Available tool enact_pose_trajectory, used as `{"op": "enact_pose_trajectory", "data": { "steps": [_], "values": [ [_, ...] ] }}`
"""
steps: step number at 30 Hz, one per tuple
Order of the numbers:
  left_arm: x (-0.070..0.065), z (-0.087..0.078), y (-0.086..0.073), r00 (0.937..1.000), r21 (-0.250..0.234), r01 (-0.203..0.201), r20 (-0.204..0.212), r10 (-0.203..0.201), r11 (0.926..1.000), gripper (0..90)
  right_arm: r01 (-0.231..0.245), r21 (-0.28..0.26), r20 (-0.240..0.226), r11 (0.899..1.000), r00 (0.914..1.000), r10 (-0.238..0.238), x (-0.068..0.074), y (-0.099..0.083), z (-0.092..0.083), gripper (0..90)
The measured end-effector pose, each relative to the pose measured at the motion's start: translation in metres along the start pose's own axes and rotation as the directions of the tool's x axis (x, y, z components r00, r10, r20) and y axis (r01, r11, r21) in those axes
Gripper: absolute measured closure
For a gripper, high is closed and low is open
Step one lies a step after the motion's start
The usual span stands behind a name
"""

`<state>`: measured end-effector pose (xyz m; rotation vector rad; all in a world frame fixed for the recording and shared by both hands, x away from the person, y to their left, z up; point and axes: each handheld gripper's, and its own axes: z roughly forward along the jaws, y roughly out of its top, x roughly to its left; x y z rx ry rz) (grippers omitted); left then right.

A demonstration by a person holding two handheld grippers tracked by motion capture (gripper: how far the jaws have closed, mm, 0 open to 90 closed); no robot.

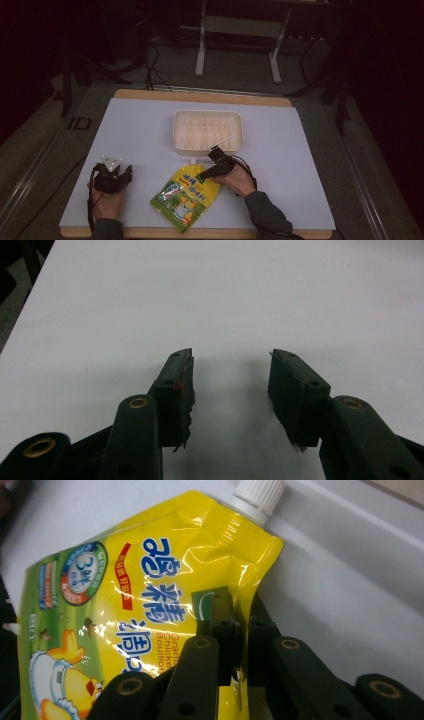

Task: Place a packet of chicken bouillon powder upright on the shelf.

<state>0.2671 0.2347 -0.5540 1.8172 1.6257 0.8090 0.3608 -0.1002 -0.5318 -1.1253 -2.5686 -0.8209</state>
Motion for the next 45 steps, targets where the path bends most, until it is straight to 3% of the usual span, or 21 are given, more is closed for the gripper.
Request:
{"op": "enact_pose_trajectory", "data": {
  "steps": [6, 15, 25, 39, 45],
  "values": [
    [0.000, 0.000, 0.000, 1.0000, -0.001, 0.004, 0.001, -0.004, 1.0000, 52.5, -0.004, -0.026, -0.015, 1.000, 0.9999, 0.004, 0.002, 0.000, -0.003, 90.0],
    [0.000, 0.000, 0.000, 1.0000, -0.002, 0.002, -0.001, -0.002, 1.0000, 52.5, 0.026, -0.083, -0.029, 0.996, 0.9992, -0.029, 0.012, 0.003, -0.019, 90.0],
    [0.000, 0.000, 0.000, 1.0000, -0.003, 0.001, -0.001, -0.001, 1.0000, 52.3, 0.046, -0.133, -0.075, 0.990, 0.9956, -0.056, 0.023, 0.008, -0.037, 90.0],
    [0.000, -0.001, 0.000, 1.0000, -0.007, -0.004, -0.006, 0.004, 1.0000, 52.3, 0.081, -0.226, -0.058, 0.971, 0.9937, -0.096, 0.040, 0.020, -0.065, 90.0],
    [0.000, -0.001, 0.000, 1.0000, -0.008, -0.002, -0.007, 0.002, 1.0000, 52.3, 0.077, -0.283, -0.060, 0.956, 0.9934, -0.098, 0.043, 0.025, -0.084, 90.0]
  ]
}}
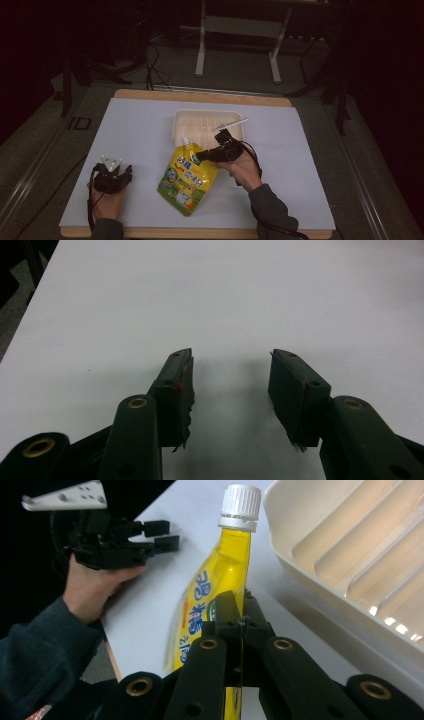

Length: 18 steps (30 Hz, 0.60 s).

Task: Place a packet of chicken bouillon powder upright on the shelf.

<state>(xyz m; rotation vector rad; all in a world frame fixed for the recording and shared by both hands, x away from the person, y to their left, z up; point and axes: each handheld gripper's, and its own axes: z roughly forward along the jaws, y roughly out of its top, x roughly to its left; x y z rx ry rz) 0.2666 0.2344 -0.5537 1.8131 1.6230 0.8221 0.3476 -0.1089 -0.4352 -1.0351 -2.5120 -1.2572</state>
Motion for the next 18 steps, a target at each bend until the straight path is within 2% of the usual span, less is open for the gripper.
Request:
{"op": "enact_pose_trajectory", "data": {
  "steps": [7, 18],
  "values": [
    [0.000, 0.000, 0.000, 1.0000, -0.004, 0.001, -0.003, -0.001, 1.0000, 52.3, -0.010, -0.051, -0.013, 0.999, 0.9999, 0.009, 0.003, 0.004, -0.014, 90.0],
    [0.000, 0.000, 0.000, 1.0000, -0.002, -0.003, -0.001, 0.003, 1.0000, 52.3, -0.028, -0.102, -0.024, 0.994, 0.9994, 0.026, 0.006, 0.006, -0.029, 90.0]
  ]
}}
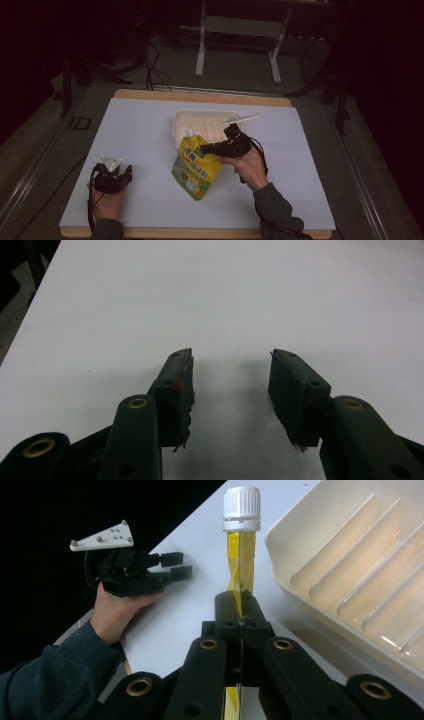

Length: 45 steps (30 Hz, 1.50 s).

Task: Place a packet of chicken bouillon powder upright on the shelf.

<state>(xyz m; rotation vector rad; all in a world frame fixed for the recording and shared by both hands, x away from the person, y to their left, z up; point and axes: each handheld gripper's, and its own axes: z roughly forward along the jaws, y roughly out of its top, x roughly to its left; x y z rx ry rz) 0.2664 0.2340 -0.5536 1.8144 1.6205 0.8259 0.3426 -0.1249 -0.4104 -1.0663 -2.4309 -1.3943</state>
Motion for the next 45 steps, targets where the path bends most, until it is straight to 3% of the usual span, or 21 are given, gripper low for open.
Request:
{"op": "enact_pose_trajectory", "data": {
  "steps": [18, 45],
  "values": [
    [0.000, -0.001, 0.000, 1.0000, -0.006, -0.001, -0.002, 0.001, 1.0000, 52.3, -0.027, -0.115, 0.033, 0.993, 0.9990, 0.031, -0.004, 0.003, -0.029, 90.0],
    [0.000, -0.002, 0.000, 1.0000, -0.019, -0.002, 0.005, 0.002, 0.9998, 52.3, -0.032, -0.137, 0.038, 0.990, 0.9985, 0.038, -0.004, 0.006, -0.042, 90.0]
  ]
}}
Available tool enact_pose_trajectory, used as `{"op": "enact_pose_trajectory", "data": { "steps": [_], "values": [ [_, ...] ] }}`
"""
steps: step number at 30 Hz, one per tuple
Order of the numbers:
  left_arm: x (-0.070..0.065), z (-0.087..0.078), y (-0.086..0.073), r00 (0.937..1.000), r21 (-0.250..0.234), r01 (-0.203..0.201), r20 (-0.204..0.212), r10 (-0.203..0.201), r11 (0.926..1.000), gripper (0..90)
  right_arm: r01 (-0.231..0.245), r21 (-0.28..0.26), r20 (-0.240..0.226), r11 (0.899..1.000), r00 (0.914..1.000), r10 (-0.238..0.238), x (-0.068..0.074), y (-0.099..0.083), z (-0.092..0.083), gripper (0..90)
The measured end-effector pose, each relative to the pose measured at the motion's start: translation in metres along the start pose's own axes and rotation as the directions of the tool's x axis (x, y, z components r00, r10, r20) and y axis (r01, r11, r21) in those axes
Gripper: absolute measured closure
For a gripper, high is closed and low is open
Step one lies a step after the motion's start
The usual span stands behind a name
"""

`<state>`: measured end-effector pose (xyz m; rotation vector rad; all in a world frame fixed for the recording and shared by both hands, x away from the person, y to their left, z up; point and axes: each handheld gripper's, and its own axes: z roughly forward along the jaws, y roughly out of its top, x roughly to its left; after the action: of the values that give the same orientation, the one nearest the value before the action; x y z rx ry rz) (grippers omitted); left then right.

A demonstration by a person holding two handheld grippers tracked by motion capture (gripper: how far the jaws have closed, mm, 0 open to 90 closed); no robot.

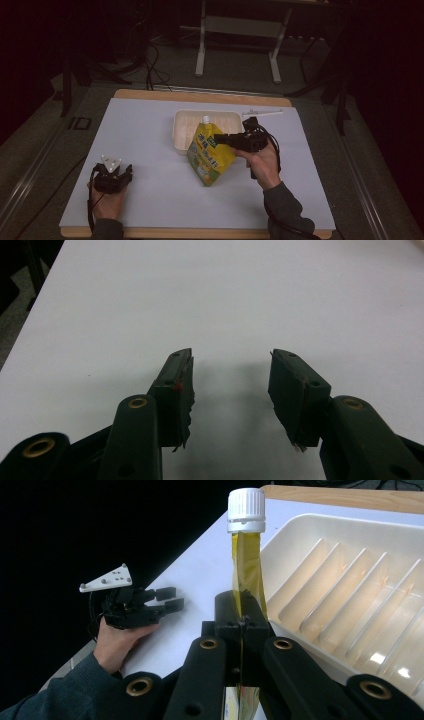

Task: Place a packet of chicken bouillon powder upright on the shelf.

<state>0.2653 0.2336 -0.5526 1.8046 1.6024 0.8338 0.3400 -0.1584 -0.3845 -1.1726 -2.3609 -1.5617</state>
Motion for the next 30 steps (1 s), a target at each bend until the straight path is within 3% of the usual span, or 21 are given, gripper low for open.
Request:
{"op": "enact_pose_trajectory", "data": {
  "steps": [30],
  "values": [
    [-0.001, 0.000, 0.000, 1.0000, -0.008, -0.001, 0.004, 0.001, 1.0000, 52.2, -0.006, -0.092, 0.037, 0.996, 0.9993, 0.010, 0.002, 0.017, -0.016, 90.0]
  ]
}}
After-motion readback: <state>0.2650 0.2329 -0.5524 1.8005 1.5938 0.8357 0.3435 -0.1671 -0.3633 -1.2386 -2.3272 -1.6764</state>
